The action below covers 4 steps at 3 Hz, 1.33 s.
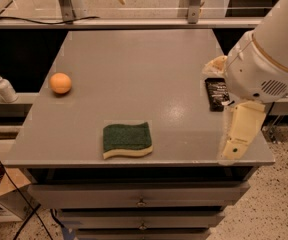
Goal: Pick sponge
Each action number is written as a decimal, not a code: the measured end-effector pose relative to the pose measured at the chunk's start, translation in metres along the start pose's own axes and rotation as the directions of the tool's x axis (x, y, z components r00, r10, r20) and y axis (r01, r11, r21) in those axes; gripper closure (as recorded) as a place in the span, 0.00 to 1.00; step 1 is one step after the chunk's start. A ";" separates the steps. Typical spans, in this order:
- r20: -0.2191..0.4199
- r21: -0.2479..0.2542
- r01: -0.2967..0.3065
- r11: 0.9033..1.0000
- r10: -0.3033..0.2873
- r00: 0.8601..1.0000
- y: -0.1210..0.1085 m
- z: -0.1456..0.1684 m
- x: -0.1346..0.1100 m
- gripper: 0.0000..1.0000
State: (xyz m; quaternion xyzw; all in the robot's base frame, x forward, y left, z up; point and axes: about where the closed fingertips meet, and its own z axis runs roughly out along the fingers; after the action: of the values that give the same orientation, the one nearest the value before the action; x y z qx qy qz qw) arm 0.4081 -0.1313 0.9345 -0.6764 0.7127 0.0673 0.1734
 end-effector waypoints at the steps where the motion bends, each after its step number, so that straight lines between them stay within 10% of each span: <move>1: 0.062 -0.017 0.038 0.999 -0.036 0.997 -0.002 0.014 -0.026 0.00; 4: 0.228 -0.147 0.168 0.975 -0.132 0.965 -0.014 0.100 -0.113 0.00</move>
Offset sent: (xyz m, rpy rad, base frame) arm 0.0234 0.1232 -0.0239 0.2021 0.0317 0.2234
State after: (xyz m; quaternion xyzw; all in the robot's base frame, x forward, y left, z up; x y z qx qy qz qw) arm 0.4407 0.0070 0.8816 -0.7291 0.6281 0.1864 0.1981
